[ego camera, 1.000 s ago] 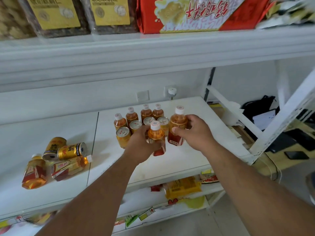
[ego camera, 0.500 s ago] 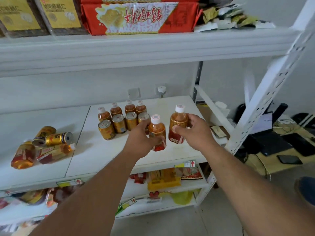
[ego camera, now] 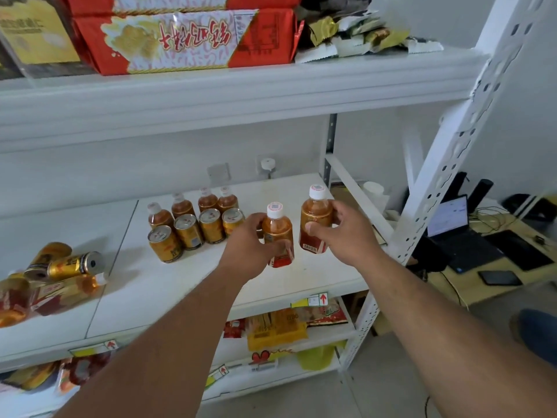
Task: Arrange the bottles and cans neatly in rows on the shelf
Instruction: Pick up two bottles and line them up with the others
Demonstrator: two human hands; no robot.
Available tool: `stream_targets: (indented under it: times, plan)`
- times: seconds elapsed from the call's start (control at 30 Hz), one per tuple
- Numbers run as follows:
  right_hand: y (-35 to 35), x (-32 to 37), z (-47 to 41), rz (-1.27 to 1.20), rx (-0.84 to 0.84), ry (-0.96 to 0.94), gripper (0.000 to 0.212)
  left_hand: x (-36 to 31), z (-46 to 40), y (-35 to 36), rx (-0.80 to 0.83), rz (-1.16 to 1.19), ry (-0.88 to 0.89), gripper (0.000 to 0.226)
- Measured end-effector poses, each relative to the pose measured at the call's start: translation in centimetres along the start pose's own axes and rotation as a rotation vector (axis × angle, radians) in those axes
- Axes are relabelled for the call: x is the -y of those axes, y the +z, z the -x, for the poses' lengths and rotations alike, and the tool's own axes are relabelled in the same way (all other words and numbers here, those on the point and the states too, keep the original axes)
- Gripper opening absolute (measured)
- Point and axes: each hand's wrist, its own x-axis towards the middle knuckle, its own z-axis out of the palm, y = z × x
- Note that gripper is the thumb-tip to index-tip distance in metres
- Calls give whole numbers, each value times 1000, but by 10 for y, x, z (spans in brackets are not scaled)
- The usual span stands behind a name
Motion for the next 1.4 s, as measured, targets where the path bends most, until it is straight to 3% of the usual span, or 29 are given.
stream_targets:
  times: [0.5, 0.93, 1.17, 1.4]
  plan:
    - [2, -11, -64, 6, -39, 64, 62, 4, -78, 23, 12, -13, 13, 60]
    - [-3, -38, -130, 34, 17, 40, 51, -3, -140, 54, -39, -48, 2, 60]
    - [14, -47, -164, 96, -33, 91, 55, 4, -180, 62, -21, -68, 62, 58]
    - [30, -65, -191, 77, -66, 116, 44, 11, -206, 78, -6, -80, 85, 57]
